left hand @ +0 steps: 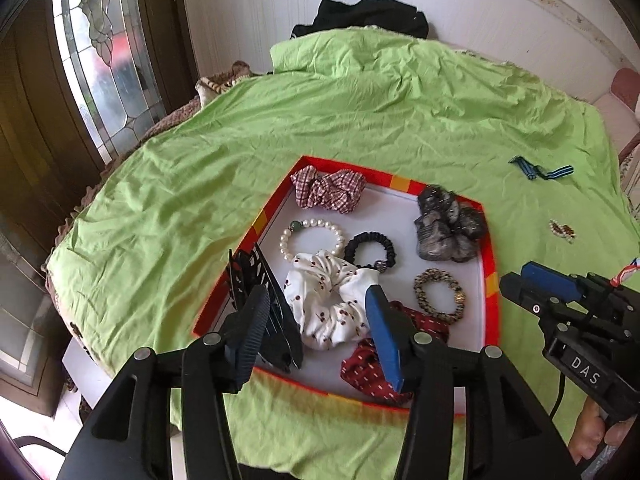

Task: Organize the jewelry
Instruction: 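Move both open tools over the bead bracelets on the sheet, then grasp the white bead bracelet with the right tool while the left tool grasps the red bead bracelet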

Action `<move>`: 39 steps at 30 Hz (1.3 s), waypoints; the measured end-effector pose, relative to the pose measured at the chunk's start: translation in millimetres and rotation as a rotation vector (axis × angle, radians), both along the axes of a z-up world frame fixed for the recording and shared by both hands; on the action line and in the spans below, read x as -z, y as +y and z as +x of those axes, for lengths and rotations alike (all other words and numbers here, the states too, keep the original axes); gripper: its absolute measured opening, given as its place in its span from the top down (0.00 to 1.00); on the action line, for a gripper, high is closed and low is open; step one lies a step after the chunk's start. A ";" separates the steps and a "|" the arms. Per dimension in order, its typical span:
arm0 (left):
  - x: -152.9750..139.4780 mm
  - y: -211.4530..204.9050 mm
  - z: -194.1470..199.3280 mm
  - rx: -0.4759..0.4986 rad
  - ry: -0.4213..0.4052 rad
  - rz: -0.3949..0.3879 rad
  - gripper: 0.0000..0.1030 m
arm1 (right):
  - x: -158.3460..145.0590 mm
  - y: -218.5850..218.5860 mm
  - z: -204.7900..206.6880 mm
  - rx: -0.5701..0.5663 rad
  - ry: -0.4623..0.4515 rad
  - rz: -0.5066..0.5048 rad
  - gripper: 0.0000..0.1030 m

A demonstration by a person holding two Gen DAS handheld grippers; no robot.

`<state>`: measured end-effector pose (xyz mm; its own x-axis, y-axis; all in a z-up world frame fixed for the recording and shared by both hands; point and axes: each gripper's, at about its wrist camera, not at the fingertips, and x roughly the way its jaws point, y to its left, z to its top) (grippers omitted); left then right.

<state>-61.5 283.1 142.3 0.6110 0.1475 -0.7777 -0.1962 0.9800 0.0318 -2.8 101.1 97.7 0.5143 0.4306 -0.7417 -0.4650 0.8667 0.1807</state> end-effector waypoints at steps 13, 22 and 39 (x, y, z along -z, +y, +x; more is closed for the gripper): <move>-16.4 -85.7 -18.5 0.162 -0.020 -0.059 0.48 | 21.8 -162.3 -15.6 0.285 0.067 -0.045 0.66; 23.3 -164.2 -2.4 0.319 0.088 -0.129 0.48 | 44.1 -284.0 21.5 0.539 0.154 -0.016 0.66; 75.6 -192.9 41.4 0.367 0.190 -0.128 0.48 | 83.6 -236.8 155.5 0.366 0.100 -0.134 0.69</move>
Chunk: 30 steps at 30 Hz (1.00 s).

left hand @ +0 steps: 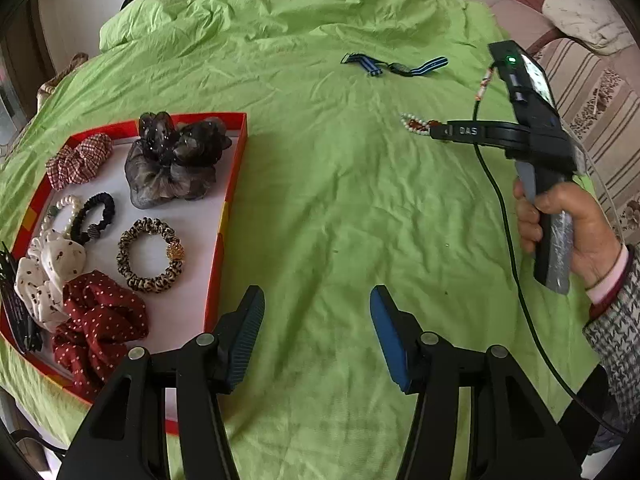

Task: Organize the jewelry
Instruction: 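Grasp the white bead bracelet with the right tool while the left tool grasps the red bead bracelet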

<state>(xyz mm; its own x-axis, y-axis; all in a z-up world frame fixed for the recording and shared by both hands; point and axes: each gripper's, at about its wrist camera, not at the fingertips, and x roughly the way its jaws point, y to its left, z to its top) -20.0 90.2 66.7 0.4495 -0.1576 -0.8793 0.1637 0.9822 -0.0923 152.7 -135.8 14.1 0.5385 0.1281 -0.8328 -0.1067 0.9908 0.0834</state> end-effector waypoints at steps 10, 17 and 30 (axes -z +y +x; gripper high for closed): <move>5.2 -5.9 9.4 0.011 0.027 -0.024 0.48 | -2.3 -24.4 -38.5 0.015 0.036 0.104 0.94; -5.2 -31.9 30.1 0.034 0.017 -0.060 0.48 | -1.3 -84.5 -105.3 0.167 0.053 0.242 0.72; 9.1 -119.5 148.4 0.081 -0.018 -0.046 0.48 | 7.0 -105.2 -96.7 0.172 -0.070 0.362 0.58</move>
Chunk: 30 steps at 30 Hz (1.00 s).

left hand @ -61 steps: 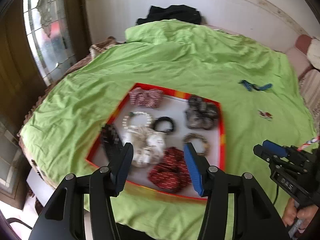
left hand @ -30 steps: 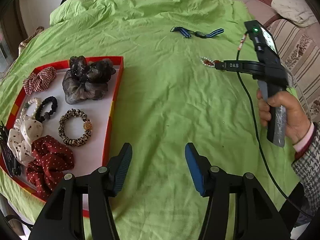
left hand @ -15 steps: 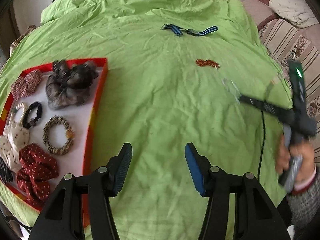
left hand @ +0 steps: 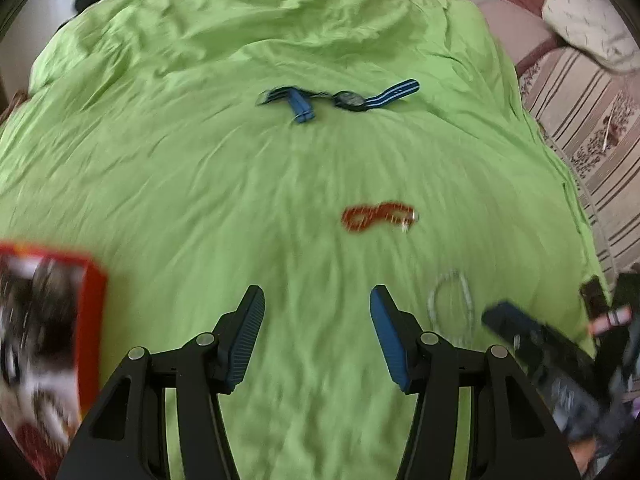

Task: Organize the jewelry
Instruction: 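Grasp the white bead bracelet with the right tool while the left tool grasps the red bead bracelet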

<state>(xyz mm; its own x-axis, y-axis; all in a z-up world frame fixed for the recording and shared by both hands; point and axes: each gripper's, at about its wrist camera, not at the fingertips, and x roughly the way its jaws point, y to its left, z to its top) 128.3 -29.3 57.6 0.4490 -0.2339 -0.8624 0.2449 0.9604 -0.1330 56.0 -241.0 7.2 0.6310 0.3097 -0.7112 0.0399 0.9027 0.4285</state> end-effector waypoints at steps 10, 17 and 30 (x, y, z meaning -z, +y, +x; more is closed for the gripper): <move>34.6 -53.6 61.5 0.160 0.002 0.074 0.63 | 14.1 6.9 9.7 -0.054 0.012 0.039 0.69; 50.1 -77.6 70.1 0.262 -0.011 0.097 0.65 | 17.1 10.4 10.9 -0.070 0.012 0.046 0.69; 41.5 -75.2 50.6 0.255 0.004 0.084 0.93 | 17.6 9.9 10.0 -0.089 0.012 0.081 0.93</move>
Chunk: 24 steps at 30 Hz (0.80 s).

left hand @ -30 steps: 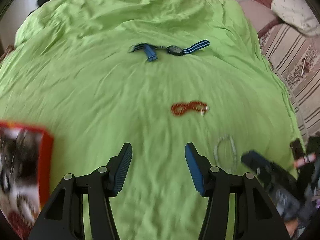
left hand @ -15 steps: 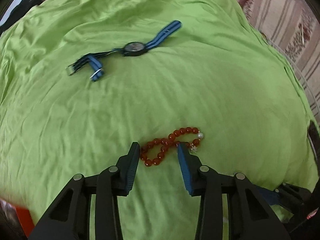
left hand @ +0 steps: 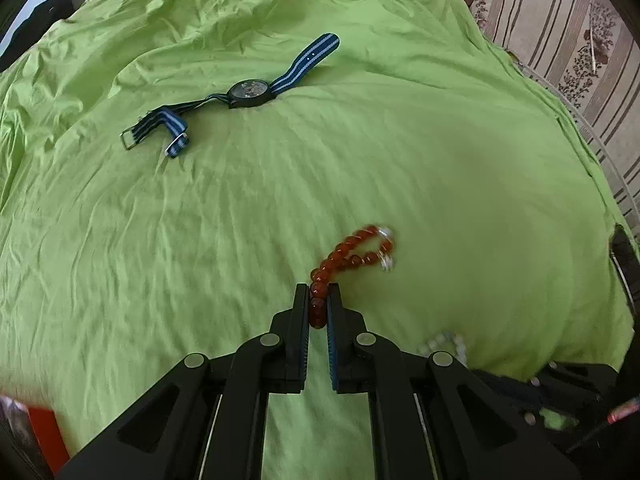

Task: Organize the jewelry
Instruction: 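Grasp the white bead bracelet with the right tool while the left tool grasps the red bead bracelet, then carry the red and white bead bracelets toward the tray with both tools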

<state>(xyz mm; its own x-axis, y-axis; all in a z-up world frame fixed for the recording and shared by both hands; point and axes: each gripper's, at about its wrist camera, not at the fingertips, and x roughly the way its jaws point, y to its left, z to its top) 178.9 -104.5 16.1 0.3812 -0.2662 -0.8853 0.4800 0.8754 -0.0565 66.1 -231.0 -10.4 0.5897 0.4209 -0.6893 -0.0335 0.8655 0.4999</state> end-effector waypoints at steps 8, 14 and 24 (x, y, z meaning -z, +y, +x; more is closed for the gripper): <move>-34.0 20.6 -43.8 -0.003 -0.041 -0.009 0.93 | -1.8 -6.9 -2.4 0.023 -0.001 0.045 0.94; -64.6 44.2 -79.5 -0.029 -0.062 -0.053 0.93 | -10.8 -9.4 -8.3 0.048 -0.022 0.060 0.94; -89.5 87.3 -138.6 -0.104 -0.059 -0.095 0.93 | -47.2 1.1 -44.1 0.069 -0.099 0.045 0.94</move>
<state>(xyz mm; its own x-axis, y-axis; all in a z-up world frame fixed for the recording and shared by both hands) 40.3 -17.2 105.6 0.4616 -0.3036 -0.8335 0.3915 0.9129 -0.1157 22.0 -230.0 36.8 0.6826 0.4060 -0.6076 -0.0255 0.8442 0.5354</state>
